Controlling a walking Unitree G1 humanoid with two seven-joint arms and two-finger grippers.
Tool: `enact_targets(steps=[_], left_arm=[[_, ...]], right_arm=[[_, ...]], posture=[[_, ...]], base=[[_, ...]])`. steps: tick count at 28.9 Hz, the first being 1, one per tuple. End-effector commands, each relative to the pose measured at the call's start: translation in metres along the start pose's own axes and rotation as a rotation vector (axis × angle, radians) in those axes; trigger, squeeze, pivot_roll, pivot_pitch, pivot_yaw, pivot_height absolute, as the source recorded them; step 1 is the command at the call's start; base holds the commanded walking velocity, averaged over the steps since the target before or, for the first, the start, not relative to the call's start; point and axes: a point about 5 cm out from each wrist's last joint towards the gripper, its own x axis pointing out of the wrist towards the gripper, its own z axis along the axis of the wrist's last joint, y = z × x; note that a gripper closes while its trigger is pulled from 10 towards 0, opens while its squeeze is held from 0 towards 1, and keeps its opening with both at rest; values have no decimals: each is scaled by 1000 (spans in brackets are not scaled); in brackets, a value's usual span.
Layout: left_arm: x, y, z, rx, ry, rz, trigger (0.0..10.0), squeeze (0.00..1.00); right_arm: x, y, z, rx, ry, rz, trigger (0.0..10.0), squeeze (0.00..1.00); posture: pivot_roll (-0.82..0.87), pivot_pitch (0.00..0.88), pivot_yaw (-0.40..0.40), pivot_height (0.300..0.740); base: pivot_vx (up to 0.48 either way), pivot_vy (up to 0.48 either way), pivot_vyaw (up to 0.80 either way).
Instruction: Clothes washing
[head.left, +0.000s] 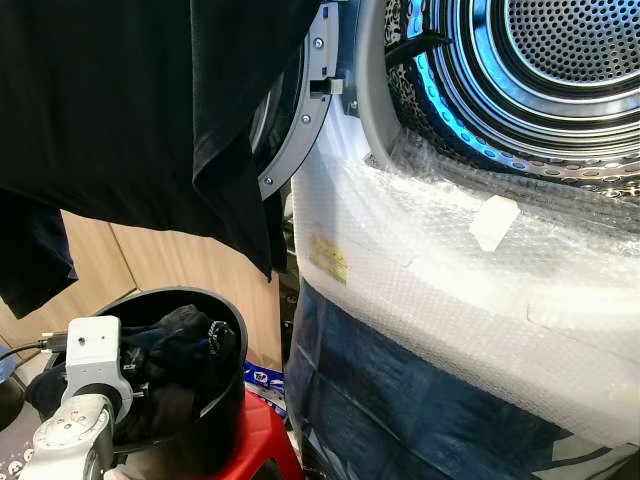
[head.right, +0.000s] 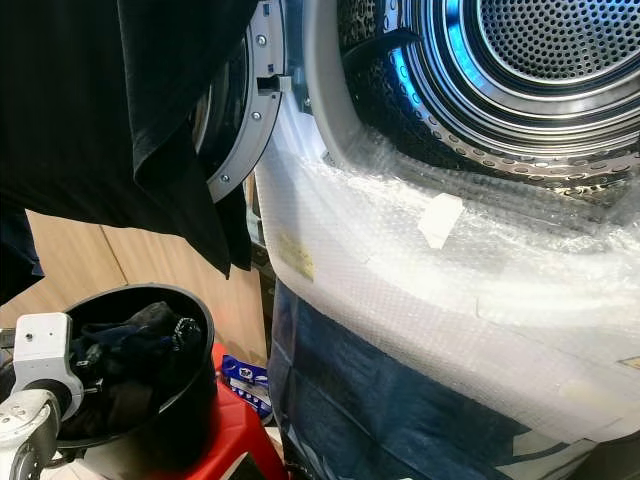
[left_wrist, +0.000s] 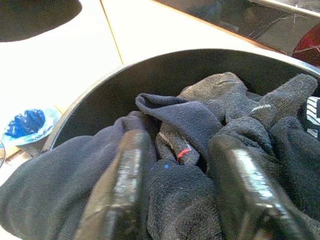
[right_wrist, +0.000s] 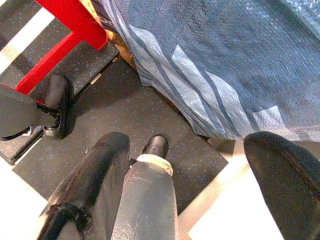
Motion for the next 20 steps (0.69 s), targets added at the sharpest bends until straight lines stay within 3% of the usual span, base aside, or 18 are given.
enact_targets(steps=[1,3,4,7,8,9,10,11,12,13,14,18,20], left_arm=[[1,2,2,14,-10,16,0,0],[1,2,1,35,-3,18,0,0],[2,1,-3,55,23,10,1333,0],[1,-1,-6,54,41,-2,1333,0],[0,-4,3,35,-27,-27,10000,0],[0,-4,3,35,-27,-27,10000,0],[-5,-11,20,28,-146,-88,10000,0],[-8,-14,29,8,-197,-121,10000,0],[-10,-16,34,-4,-226,-139,10000,247],[-11,-16,37,-12,-240,-147,10000,925],[-13,-19,40,17,-257,-177,10000,1000],[-14,-24,34,40,-223,-248,10000,1000],[-15,-28,21,94,-154,-319,10000,1000]], right_arm=[[0,0,3,-21,-8,2,10000,0],[0,0,3,-27,-10,0,10000,0],[0,0,4,-40,-14,-4,10000,0],[0,-1,5,-49,-16,-7,10000,0],[0,-1,5,-49,-18,-9,10000,0],[0,-1,5,-49,-18,-9,10000,0],[0,-1,5,-48,-20,-11,10000,0],[0,-1,5,-49,-20,-11,10000,0],[0,-1,5,-52,-21,-10,10000,0],[0,-1,5,-54,-22,-10,10000,0],[0,0,5,-61,-22,-6,10000,0],[1,3,6,-68,-23,-2,10000,0],[1,4,7,-75,-27,3,10000,0]], posture=[[147,0,-17,740],[147,0,-17,740],[147,0,-17,740],[146,0,-19,740],[146,0,-17,740],[146,0,-17,740],[148,0,-14,740],[151,0,-14,740],[151,0,-14,740],[151,0,-14,740],[154,0,-12,740],[153,0,-7,740],[148,0,-2,740]], base=[[0,0,0],[0,0,0],[0,0,0],[0,0,0],[0,0,0],[0,0,0],[0,0,0],[0,0,0],[0,0,0],[0,0,0],[0,0,0],[0,0,0],[0,0,0]])
